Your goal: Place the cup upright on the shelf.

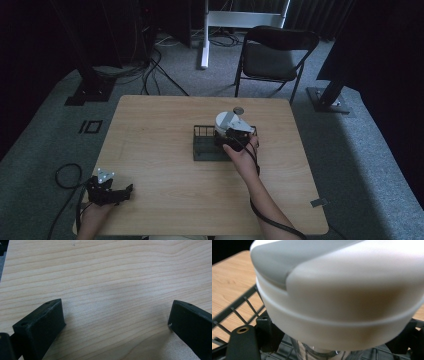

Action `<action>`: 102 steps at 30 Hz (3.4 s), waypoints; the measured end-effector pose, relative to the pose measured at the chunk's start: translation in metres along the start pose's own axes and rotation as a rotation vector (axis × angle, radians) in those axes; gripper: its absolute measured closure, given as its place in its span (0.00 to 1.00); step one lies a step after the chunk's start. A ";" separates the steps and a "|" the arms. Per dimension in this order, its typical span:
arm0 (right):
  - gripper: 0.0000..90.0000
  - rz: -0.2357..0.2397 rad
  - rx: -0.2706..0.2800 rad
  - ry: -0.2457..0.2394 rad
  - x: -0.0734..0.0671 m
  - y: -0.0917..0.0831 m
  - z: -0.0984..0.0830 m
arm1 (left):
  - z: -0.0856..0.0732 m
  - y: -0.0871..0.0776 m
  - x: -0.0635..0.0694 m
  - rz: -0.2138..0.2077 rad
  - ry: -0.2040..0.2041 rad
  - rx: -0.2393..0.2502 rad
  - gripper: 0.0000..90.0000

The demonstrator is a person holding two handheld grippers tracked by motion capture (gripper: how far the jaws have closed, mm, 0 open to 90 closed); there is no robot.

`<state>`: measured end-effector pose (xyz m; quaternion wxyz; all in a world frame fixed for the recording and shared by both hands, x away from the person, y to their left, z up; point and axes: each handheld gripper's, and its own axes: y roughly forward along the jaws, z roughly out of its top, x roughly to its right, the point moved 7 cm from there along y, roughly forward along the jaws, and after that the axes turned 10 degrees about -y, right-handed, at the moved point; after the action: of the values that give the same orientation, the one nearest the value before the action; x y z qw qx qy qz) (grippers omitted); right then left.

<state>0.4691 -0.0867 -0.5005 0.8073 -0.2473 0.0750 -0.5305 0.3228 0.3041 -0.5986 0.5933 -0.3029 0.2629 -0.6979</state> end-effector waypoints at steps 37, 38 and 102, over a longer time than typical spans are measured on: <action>0.20 0.057 -0.068 -0.099 -0.004 0.007 -0.009 | 0.000 0.000 0.000 0.000 0.000 0.000 0.01; 0.20 0.058 -0.068 -0.098 -0.004 0.007 -0.009 | 0.000 0.000 0.000 0.000 0.000 0.000 0.01; 0.14 0.142 0.068 -0.065 0.010 -0.052 -0.026 | 0.000 0.000 0.000 0.000 0.000 0.000 0.01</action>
<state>0.4209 -0.1203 -0.4967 0.8529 -0.2308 0.0480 -0.4658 0.3228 0.3041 -0.5986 0.5933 -0.3028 0.2630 -0.6979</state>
